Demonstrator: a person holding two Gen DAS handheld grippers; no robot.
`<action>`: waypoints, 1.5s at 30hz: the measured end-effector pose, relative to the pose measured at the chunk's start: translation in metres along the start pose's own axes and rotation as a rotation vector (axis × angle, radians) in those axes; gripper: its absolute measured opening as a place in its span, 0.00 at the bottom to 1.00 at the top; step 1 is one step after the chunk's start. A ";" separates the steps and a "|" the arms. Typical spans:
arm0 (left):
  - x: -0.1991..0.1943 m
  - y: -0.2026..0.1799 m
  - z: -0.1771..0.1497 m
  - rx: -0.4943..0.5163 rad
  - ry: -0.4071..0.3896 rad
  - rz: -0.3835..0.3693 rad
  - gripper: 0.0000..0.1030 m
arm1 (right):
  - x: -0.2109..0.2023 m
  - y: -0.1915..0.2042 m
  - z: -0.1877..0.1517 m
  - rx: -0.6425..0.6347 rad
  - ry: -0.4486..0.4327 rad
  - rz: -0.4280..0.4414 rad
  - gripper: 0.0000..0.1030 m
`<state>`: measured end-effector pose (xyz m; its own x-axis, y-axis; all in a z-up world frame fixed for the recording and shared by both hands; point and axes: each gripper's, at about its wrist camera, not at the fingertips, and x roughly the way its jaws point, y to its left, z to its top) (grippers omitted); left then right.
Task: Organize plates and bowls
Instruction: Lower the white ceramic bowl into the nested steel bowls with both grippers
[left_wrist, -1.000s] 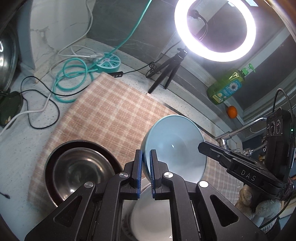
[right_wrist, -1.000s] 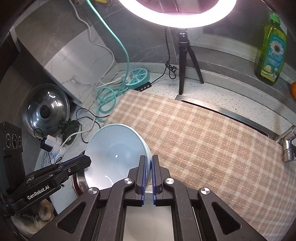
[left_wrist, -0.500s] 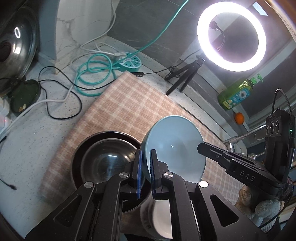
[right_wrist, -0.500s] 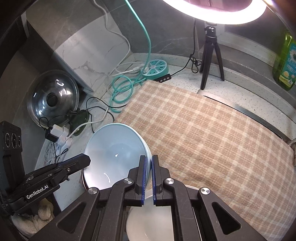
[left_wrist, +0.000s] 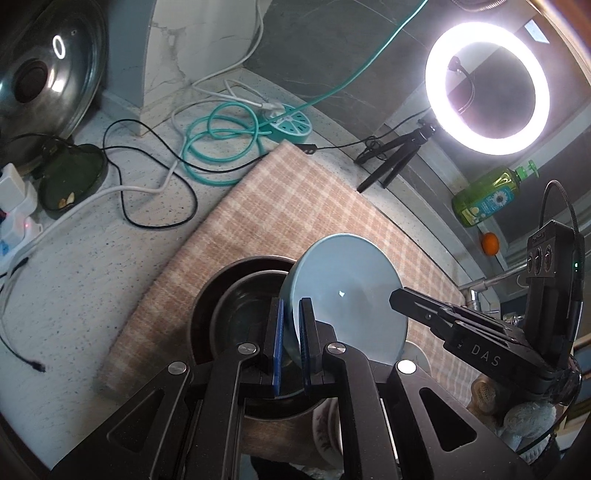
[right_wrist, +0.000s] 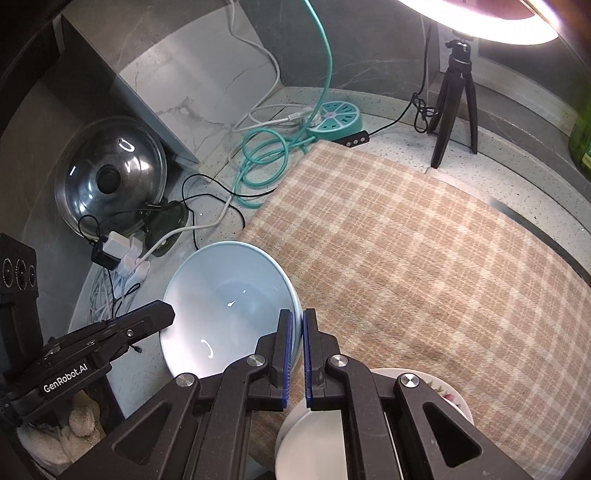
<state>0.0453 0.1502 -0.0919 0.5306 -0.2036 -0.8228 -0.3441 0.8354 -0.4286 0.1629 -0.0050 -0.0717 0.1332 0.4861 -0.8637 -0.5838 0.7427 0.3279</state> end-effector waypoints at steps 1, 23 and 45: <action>0.000 0.002 0.000 -0.004 0.001 0.002 0.06 | 0.002 0.002 0.001 -0.002 0.000 0.002 0.05; 0.003 0.031 -0.007 -0.053 0.034 0.011 0.06 | 0.019 0.026 -0.001 -0.036 0.024 0.002 0.05; 0.011 0.043 -0.011 -0.069 0.058 0.037 0.06 | 0.049 0.025 -0.017 -0.022 0.102 0.012 0.05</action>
<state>0.0281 0.1788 -0.1234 0.4713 -0.2044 -0.8580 -0.4160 0.8063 -0.4206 0.1407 0.0295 -0.1123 0.0449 0.4447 -0.8946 -0.6021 0.7266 0.3309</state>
